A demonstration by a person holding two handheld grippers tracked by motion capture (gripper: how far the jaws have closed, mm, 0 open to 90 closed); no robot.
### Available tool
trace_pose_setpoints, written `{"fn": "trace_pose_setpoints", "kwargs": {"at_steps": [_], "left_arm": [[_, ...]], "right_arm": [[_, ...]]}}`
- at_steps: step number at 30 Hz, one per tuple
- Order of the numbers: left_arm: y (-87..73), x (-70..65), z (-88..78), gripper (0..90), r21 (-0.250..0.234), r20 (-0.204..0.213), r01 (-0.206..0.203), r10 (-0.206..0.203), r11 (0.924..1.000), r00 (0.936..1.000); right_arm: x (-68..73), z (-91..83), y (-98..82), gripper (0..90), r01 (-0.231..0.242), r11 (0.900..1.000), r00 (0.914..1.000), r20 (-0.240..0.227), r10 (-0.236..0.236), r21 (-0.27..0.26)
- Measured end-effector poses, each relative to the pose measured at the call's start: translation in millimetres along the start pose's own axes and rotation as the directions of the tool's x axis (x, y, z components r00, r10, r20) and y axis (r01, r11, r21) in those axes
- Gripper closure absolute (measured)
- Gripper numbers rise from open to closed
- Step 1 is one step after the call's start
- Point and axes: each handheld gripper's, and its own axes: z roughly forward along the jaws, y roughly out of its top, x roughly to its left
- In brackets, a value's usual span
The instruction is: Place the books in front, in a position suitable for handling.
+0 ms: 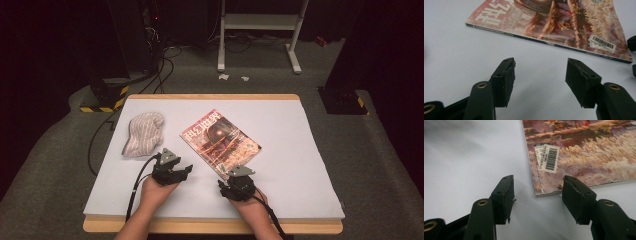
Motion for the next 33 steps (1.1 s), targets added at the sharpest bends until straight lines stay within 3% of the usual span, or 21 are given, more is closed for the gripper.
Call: {"fn": "trace_pose_setpoints", "kwargs": {"at_steps": [12,17,19,23,28,32,33], "left_arm": [[0.2,1.6,-1.7,40.5,-0.005,-0.002,0.005,-0.005,1.0,1.0],[-0.4,3.4,-1.2,40.4,-0.005,-0.001,0.014,-0.014,0.9999,0.9999],[-0.4,2.9,0.1,40.5,-0.007,0.002,0.017,-0.017,0.9998,0.9999],[-0.7,-1.4,4.6,40.6,0.001,0.017,0.019,-0.019,0.9998,0.9997],[1.8,-10.4,9.1,40.3,0.0,0.033,0.004,-0.004,1.0,0.9994],[2.7,-11.7,13.3,40.2,-0.003,0.041,0.019,-0.019,0.9998,0.999],[3.2,-12.0,14.8,40.1,-0.003,0.046,0.026,-0.026,0.9997,0.9986]], "right_arm": [[32.4,29.8,26.2,46.0,0.055,0.998,0.9962,-0.066,-0.056,-0.015],[28.3,30.3,28.8,43.6,0.042,0.999,0.9959,-0.079,-0.044,-0.029],[18.0,23.8,27.3,41.7,0.032,0.999,0.9982,-0.05,-0.033,-0.036],[-18.6,7.5,24.3,41.6,-0.014,0.998,0.9996,0.023,0.016,-0.063],[-67.6,-0.8,21.2,44.2,-0.076,0.992,0.991,0.102,0.086,-0.099],[-89.9,6.9,24.6,47.3,-0.103,0.99,0.9813,0.153,0.116,-0.094],[-93.3,9.6,25.4,48.1,-0.116,0.989,0.9807,0.148,0.128,-0.087]]}}
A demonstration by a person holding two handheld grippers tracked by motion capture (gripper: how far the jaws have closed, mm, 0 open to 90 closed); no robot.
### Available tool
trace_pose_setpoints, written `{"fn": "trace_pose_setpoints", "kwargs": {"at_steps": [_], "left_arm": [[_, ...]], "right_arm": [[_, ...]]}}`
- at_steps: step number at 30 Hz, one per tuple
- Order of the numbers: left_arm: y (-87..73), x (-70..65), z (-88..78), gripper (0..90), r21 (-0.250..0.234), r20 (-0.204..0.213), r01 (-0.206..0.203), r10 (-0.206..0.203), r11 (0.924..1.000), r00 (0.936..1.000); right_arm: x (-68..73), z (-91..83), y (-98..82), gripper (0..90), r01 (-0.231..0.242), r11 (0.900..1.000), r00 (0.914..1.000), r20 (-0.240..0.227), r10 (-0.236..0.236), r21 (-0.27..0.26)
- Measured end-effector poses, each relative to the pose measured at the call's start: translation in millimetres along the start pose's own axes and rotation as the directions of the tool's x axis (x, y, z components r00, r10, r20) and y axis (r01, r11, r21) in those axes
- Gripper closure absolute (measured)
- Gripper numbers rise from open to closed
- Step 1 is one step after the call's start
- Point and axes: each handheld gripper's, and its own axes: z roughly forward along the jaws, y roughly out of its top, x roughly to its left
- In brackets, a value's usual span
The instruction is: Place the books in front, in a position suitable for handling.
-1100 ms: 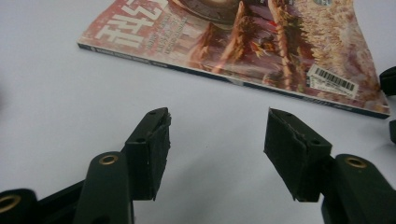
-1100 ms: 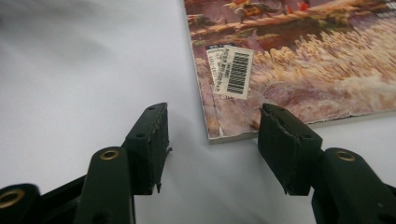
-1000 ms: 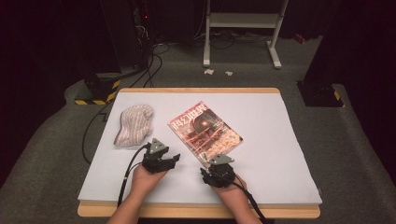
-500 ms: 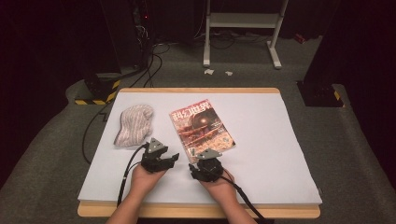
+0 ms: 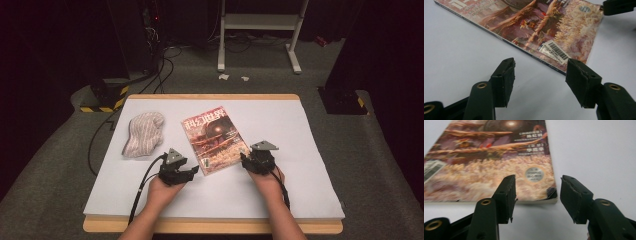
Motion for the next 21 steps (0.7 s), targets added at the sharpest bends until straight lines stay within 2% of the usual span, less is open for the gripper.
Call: {"fn": "trace_pose_setpoints", "kwargs": {"at_steps": [3,6,9,12,13,15,16,17,18,21], "left_arm": [[1.0,-1.2,4.0,39.4,0.002,0.002,0.0,0.0,1.0,1.0],[2.1,-3.0,7.7,38.5,0.013,0.005,-0.006,0.006,0.9999,1.0],[2.5,-2.9,10.5,38.5,0.02,0.006,-0.005,0.005,0.9998,1.0],[2.6,-1.4,11.2,38.5,0.024,0.004,0.0,0.0,0.9997,1.0],[2.8,-0.7,10.9,38.4,0.025,0.0,-0.002,0.002,0.9997,1.0],[3.0,1.3,10.0,38.4,0.024,-0.009,0.002,-0.002,0.9997,1.0],[3.2,3.6,9.3,38.4,0.024,-0.017,0.003,-0.003,0.9997,0.9998],[3.4,6.0,8.5,38.4,0.024,-0.026,0.004,-0.003,0.9997,0.9997],[3.7,10.4,6.6,38.3,0.023,-0.038,0.006,-0.006,0.9997,0.9993],[4.0,21.3,3.5,38.4,0.022,-0.066,0.024,-0.023,0.9995,0.9975]], "right_arm": [[-7.2,11.8,2.9,49.1,-0.023,0.999,0.9997,-0.008,0.023,0.024],[-7.9,20.1,4.0,48.3,-0.039,0.998,0.999,-0.021,0.039,0.045],[-8.4,21.4,3.6,52.0,-0.054,0.997,0.9974,-0.046,0.056,0.047],[-6.1,20.0,2.8,52.1,-0.043,0.998,0.9974,-0.054,0.046,0.053],[-2.6,18.0,1.3,52.3,-0.036,0.998,0.9967,-0.07,0.039,0.056],[0.9,16.4,0.1,52.3,-0.027,0.998,0.9968,-0.074,0.031,0.054],[9.0,13.1,-2.4,52.4,-0.015,0.998,0.996,-0.088,0.02,0.057],[9.0,13.1,-2.4,52.4,-0.015,0.998,0.996,-0.088,0.02,0.057],[20.1,9.2,-5.1,53.4,-0.002,0.998,0.9937,-0.112,0.009,0.062],[42.2,4.1,-8.8,53.6,0.046,0.997,0.9899,-0.137,-0.038,0.056]]}}
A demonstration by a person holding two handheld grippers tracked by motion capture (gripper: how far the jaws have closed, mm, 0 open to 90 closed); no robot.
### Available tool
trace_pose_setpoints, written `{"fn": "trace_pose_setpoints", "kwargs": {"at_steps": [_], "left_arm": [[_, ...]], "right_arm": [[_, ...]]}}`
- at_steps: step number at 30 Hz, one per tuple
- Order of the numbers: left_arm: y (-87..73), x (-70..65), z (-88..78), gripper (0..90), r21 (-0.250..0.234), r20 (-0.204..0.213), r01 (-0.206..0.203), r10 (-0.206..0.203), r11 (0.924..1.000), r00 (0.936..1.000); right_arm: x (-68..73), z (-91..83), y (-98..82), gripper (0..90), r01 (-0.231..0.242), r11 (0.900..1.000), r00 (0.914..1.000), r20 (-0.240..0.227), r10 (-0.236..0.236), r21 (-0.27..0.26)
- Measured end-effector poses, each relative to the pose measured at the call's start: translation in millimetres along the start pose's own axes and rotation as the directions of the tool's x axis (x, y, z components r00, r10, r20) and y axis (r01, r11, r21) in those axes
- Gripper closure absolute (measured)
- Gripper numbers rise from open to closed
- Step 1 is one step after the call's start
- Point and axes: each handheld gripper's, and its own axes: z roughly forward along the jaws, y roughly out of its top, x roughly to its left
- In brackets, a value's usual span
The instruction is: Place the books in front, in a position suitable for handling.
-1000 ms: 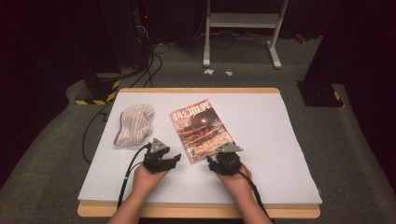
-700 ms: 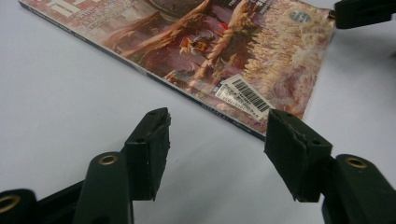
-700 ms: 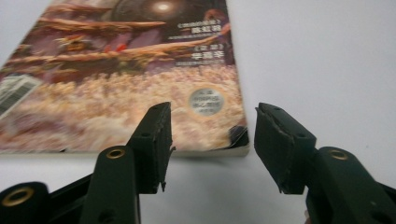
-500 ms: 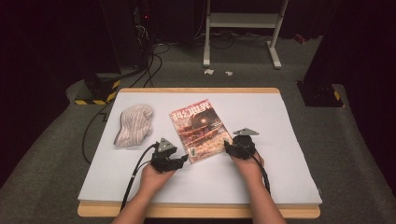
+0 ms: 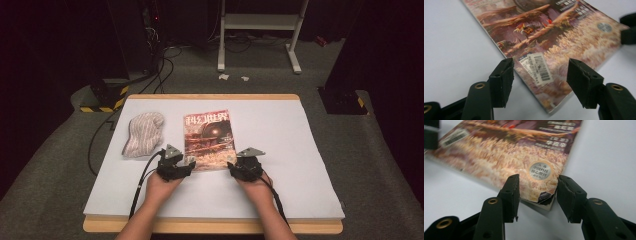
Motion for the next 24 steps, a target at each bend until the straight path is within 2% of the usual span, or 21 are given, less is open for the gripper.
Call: {"fn": "trace_pose_setpoints", "kwargs": {"at_steps": [3,5,8,10,11,16,24], "left_arm": [[-0.3,9.9,-1.5,38.6,0.003,-0.013,0.03,-0.03,0.9995,0.9995],[-0.7,12.1,-1.2,38.7,0.008,-0.018,0.033,-0.033,0.9994,0.9993],[-1.6,14.6,2.0,38.7,0.024,-0.017,0.041,-0.041,0.9989,0.999],[-2.1,14.5,3.4,38.7,0.029,-0.017,0.042,-0.041,0.9987,0.999],[-2.9,14.2,6.0,38.7,0.04,-0.01,0.038,-0.038,0.9985,0.9992],[-2.5,13.0,7.0,38.7,0.039,-0.009,0.042,-0.041,0.9984,0.9991],[-2.5,11.2,7.4,38.9,0.037,-0.016,0.04,-0.039,0.9985,0.9991]], "right_arm": [[16.5,1.6,-1.0,53.8,0.042,0.999,0.9987,-0.03,-0.041,0.013],[20.9,2.5,-1.2,53.5,0.062,0.998,0.9978,-0.024,-0.061,0.007],[16.3,1.7,0.2,53.1,0.014,1.0,0.9987,-0.049,-0.015,-0.022],[14.7,1.4,1.5,52.3,0.0,0.999,0.9992,-0.039,-0.001,-0.033],[12.4,2.9,4.5,50.2,-0.005,0.999,0.9999,-0.015,0.005,-0.041],[7.0,13.1,10.5,48.2,-0.036,0.999,0.9993,-0.006,0.036,-0.016],[3.9,17.0,11.3,50.9,-0.067,0.998,0.9971,-0.038,0.066,-0.006]]}}
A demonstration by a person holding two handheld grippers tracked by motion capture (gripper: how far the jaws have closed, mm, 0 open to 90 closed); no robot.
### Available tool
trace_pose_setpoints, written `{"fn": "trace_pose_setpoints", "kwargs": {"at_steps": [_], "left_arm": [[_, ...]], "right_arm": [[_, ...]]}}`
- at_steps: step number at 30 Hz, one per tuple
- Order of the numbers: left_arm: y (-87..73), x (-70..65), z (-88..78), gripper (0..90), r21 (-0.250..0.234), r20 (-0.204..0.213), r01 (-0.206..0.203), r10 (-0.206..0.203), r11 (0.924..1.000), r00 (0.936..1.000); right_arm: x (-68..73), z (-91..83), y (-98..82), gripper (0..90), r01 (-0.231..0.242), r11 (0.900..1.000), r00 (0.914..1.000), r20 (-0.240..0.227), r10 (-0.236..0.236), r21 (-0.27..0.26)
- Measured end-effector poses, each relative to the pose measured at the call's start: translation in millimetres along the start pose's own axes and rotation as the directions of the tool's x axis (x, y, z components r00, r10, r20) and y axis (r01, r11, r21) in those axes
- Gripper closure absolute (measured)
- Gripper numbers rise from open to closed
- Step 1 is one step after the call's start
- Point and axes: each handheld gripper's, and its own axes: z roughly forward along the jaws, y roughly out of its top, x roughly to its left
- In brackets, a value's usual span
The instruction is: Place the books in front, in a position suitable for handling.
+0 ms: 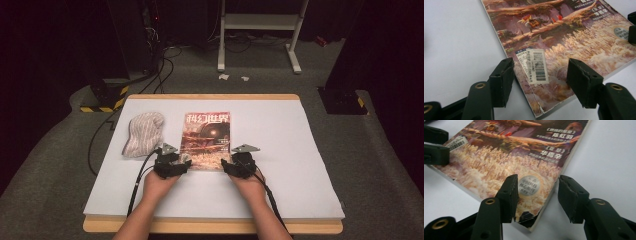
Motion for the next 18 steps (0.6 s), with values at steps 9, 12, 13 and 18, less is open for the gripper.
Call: {"fn": "trace_pose_setpoints", "kwargs": {"at_steps": [9,12,13,18], "left_arm": [[-0.7,-5.1,0.8,39.6,-0.002,0.007,-0.011,0.011,0.9999,0.9999],[-0.7,-7.3,1.0,39.7,-0.002,0.009,-0.017,0.017,0.9999,0.9998],[-1.0,-9.9,0.9,39.7,0.001,0.015,-0.025,0.024,0.9997,0.9996],[-3.8,-19.6,-0.7,39.8,0.002,0.022,-0.047,0.047,0.9989,0.9987]], "right_arm": [[1.3,-2.2,-1.2,53.0,0.013,1.0,0.9997,0.018,-0.013,0.004],[0.5,-4.6,-2.9,53.4,0.011,1.0,0.9996,0.024,-0.011,0.005],[0.0,-5.5,-3.6,53.6,0.015,1.0,0.9995,0.027,-0.015,0.004],[-0.9,-12.7,-8.8,54.2,0.018,1.0,0.999,0.041,-0.019,0.007]]}}
